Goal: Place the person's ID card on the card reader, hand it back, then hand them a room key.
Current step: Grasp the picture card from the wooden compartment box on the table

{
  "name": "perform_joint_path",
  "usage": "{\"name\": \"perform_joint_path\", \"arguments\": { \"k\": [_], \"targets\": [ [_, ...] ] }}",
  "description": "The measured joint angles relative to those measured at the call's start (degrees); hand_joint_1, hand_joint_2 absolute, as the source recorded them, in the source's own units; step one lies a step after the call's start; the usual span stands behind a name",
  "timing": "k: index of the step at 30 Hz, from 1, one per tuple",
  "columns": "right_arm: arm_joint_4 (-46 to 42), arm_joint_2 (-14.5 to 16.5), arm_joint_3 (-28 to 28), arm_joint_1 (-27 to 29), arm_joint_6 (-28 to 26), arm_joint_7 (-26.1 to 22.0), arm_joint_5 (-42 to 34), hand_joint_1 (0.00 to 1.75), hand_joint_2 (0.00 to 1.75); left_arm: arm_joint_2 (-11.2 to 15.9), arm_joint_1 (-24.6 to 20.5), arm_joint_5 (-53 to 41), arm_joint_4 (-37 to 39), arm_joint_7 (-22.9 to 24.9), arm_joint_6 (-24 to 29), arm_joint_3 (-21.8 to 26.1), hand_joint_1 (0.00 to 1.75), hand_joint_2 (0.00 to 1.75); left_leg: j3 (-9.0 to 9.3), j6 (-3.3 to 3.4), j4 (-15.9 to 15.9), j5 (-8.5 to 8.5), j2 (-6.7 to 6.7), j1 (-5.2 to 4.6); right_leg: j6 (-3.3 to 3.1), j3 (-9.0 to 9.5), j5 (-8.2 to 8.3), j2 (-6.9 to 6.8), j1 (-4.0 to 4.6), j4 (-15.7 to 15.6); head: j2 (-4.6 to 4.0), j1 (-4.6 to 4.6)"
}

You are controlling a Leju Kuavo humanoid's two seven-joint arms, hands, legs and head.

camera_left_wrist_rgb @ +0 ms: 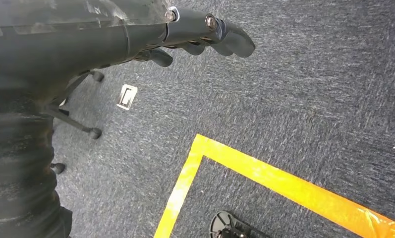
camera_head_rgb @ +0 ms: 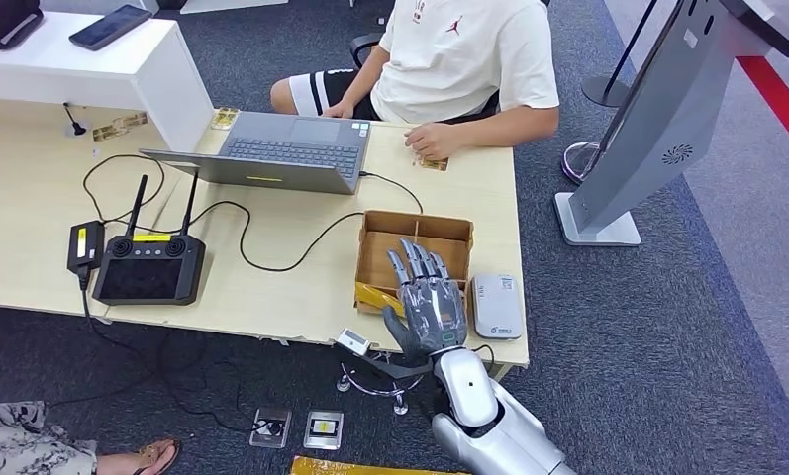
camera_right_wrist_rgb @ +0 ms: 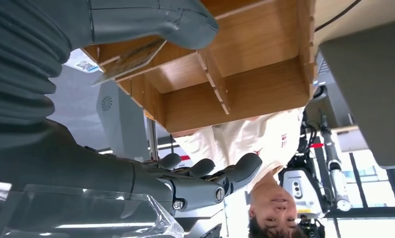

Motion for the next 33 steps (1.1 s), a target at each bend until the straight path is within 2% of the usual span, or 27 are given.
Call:
{"name": "perform_joint_path", "arguments": {
  "k": [4, 10, 15, 19, 22, 24, 28, 33],
  "targets": [
    [2.7, 0.7, -0.4, -1.3, -0.1, 0.4, 0.6, 0.49, 1.75, 0.1, 0.0, -0.3, -0.2, 0.0, 0.0, 0.5, 0.0, 1.75, 0.0, 0.0, 0.0, 0.0, 0.0, 0.0, 0.0, 0.0, 0.0, 0.0, 0.0, 0.0, 0.0, 0.0],
    [6.4, 1.6, -1.0, -2.7, -0.1, 0.4, 1.0, 0.5, 1.75, -0.1, -0.2, -0.2, 0.2, -0.2, 0.0, 1.3, 0.0, 1.75, 0.0, 0.0, 0.0, 0.0, 0.0, 0.0, 0.0, 0.0, 0.0, 0.0, 0.0, 0.0, 0.0, 0.01],
    [8.3, 2.1, -1.1, -3.0, -0.2, -0.1, 1.1, 0.4, 1.75, -0.3, -0.4, 0.2, 1.2, -0.3, 0.0, 2.3, 0.0, 1.75, 0.0, 0.0, 0.0, 0.0, 0.0, 0.0, 0.0, 0.0, 0.0, 0.01, 0.0, 0.0, 0.0, 0.01],
    [9.6, 2.6, -1.1, -3.2, -0.3, -1.2, 0.7, 0.28, 1.75, -0.2, -0.3, 0.3, 1.9, 1.8, 0.0, 2.8, 0.0, 1.75, -0.01, 0.0, 0.0, 0.0, 0.0, 0.0, 0.0, 0.0, 0.0, 0.01, 0.0, 0.0, 0.0, 0.0],
    [10.2, 3.1, -1.1, -3.3, -0.3, -1.7, 0.5, 0.26, 1.75, 0.1, -0.2, 0.3, 2.3, 3.2, 0.0, 3.3, 0.0, 1.75, -0.01, 0.0, 0.0, 0.0, 0.0, 0.0, 0.0, 0.0, 0.0, 0.01, 0.01, 0.0, 0.0, 0.0],
    [10.5, 3.4, -1.1, -3.3, -0.3, -1.8, 0.4, 0.28, 1.75, 0.3, -0.1, 0.3, 2.4, 3.6, 0.0, 3.4, 0.0, 1.75, -0.01, 0.0, 0.0, 0.0, 0.0, 0.0, 0.0, 0.0, 0.0, 0.01, 0.01, 0.0, 0.0, 0.0],
    [10.9, 3.7, -1.0, -3.3, -0.4, -2.0, -0.1, 0.49, 1.75, 0.7, 0.1, 0.4, 2.8, 4.3, 0.0, 3.8, 0.0, 1.75, 0.0, 0.0, 0.0, 0.0, 0.0, 0.0, 0.0, 0.0, 0.0, 0.01, 0.0, 0.0, 0.0, 0.0],
    [10.9, 3.8, -1.1, -3.4, -1.0, -2.0, -1.1, 0.51, 1.75, 1.3, 0.6, 0.7, 2.9, 5.3, 0.0, 3.9, 0.0, 1.75, 0.0, 0.0, 0.0, 0.0, 0.0, 0.0, 0.0, 0.0, 0.0, 0.01, 0.0, 0.0, 0.0, 0.01]
  ]
}}
